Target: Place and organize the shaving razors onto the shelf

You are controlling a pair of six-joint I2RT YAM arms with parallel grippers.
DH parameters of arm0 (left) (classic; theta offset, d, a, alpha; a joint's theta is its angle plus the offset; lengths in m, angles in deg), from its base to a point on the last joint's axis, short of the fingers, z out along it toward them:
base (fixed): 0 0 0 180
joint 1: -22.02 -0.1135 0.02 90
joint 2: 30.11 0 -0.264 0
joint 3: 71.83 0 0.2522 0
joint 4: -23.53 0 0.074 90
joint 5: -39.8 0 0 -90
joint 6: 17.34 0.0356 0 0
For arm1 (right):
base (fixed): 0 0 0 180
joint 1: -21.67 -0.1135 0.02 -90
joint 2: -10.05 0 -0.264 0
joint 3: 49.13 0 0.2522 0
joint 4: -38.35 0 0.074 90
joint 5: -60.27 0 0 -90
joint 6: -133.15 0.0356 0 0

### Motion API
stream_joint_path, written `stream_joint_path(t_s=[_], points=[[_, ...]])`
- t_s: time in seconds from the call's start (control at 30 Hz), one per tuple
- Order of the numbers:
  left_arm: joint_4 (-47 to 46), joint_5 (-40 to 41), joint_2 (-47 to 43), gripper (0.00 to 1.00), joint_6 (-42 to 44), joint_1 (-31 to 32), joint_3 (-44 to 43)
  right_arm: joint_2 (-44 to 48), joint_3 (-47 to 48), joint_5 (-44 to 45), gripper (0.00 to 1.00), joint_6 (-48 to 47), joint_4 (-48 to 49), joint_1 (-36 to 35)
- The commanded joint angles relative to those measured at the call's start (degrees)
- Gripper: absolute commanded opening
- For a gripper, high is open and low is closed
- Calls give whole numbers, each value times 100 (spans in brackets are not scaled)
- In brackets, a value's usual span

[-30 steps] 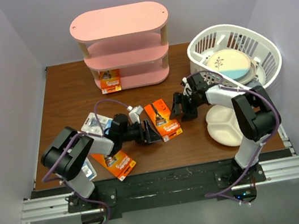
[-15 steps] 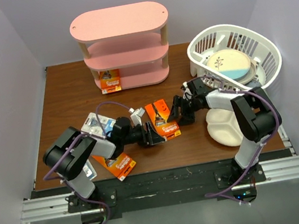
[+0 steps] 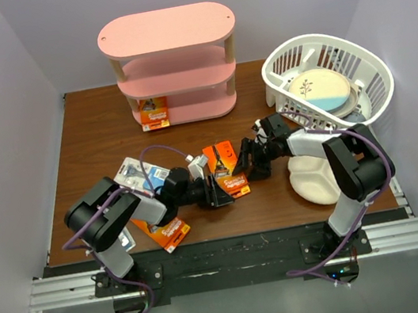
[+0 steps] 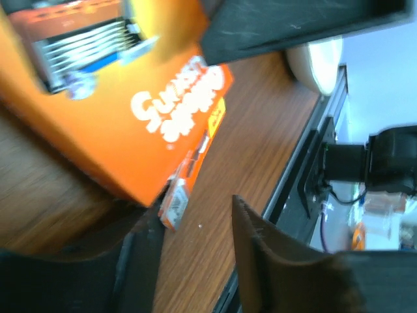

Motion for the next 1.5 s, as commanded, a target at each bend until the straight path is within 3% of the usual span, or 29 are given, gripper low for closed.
stream_joint_path(t_s=[0.0, 0.13, 0.27, 0.5, 0.67, 0.83, 1.0, 1.23, 1.47], points=[[335, 458, 21, 39, -126, -44, 95, -51, -192, 304, 67, -28, -324, -45], [458, 363, -128, 18, 13, -325, 148, 151, -140, 366, 67, -273, -420, -27], [1150, 169, -330, 0, 706, -703, -10, 606, 88, 524, 67, -905, -675, -1], [1592, -331, -928, 0, 2157, -959, -256, 1249, 265, 770, 67, -1741, -939, 131], [2610, -771, -1209, 0, 3518, -1020, -827, 1575, 203, 919, 68, -1979, -1062, 289], [2971, -903, -1578, 0, 4073, -1152, -881, 1707, 299, 1078, 69, -2260, -1185, 526], [3077, -904, -1965, 0, 4794, -1205, -872, 1628, 502, 1095, 69, -2374, -1150, 789], [3122, -860, -2045, 0, 6551, -1257, -925, 1514, 555, 1104, 69, -2515, -1256, 895], [2805, -772, -1930, 0, 7010, -1459, -1021, 1505, 414, 1122, 69, -2550, -1229, 957]])
